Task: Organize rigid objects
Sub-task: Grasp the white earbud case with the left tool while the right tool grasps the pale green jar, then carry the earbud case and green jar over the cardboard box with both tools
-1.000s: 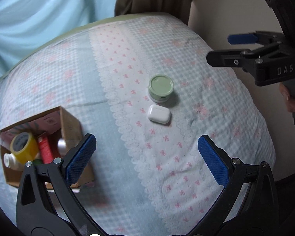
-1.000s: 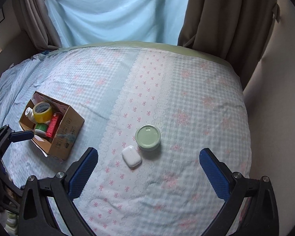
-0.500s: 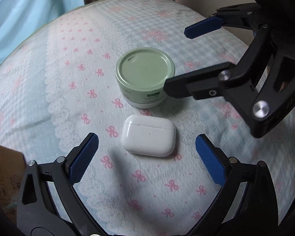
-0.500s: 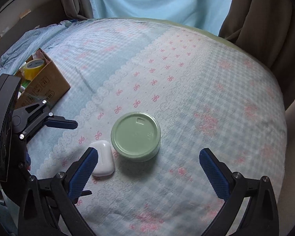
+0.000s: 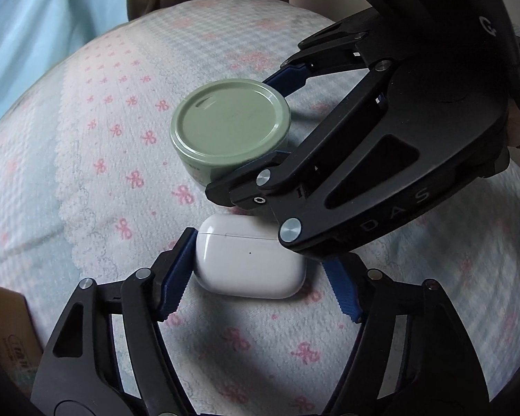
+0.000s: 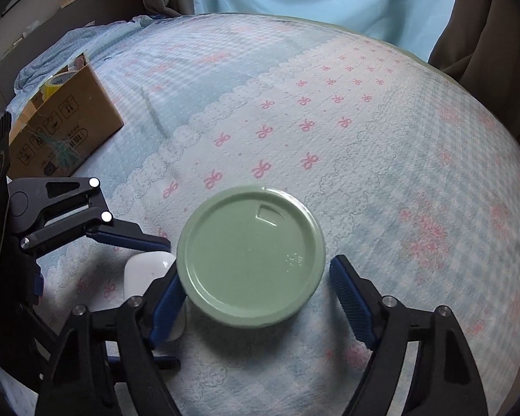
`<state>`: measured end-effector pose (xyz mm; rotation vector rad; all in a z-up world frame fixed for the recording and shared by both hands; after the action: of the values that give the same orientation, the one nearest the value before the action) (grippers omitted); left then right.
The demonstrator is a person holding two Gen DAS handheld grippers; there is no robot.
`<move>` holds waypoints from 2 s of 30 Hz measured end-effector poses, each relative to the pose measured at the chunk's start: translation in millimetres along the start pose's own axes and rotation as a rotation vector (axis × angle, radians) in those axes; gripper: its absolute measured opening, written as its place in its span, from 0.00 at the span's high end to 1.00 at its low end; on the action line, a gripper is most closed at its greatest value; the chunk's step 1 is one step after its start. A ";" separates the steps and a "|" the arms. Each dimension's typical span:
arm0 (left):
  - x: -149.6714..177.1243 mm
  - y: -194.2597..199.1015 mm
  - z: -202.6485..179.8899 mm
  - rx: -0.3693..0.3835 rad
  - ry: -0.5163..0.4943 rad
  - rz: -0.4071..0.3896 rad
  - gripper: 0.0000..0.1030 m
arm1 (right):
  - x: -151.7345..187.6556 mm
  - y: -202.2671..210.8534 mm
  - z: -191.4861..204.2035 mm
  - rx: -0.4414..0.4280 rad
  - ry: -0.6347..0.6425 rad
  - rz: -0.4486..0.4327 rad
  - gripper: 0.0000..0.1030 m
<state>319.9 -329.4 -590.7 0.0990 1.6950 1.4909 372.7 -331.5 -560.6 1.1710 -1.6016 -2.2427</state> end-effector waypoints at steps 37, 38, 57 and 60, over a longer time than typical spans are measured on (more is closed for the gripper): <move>-50.3 271.7 112.1 -0.054 0.332 -0.087 0.43 | -123.4 229.7 104.9 0.136 -0.209 -0.127 0.35; -50.1 285.6 122.5 -0.064 0.350 -0.090 0.43 | -129.8 238.2 114.5 0.141 -0.208 -0.127 0.35; 59.4 414.6 315.7 -0.076 0.323 -0.100 0.43 | -216.4 209.2 290.0 0.238 -0.407 -0.122 0.35; 83.5 409.1 342.5 -0.064 0.305 -0.072 0.43 | -221.7 183.9 308.0 0.242 -0.479 -0.112 0.35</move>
<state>295.2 99.8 -263.8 -0.2325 1.8652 1.5652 264.6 -64.4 -252.8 0.8211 -2.0744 -2.6047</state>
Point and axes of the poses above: each gripper's, at about its wrist camera, not at the fingertips, and y roughly against the way its jaws point, z to its left, x to its underside, the point moved 10 cm from there along -y, roughly the way its jaws point, and after that the axes turned 6 degrees about -x, right-handed, at the moved point
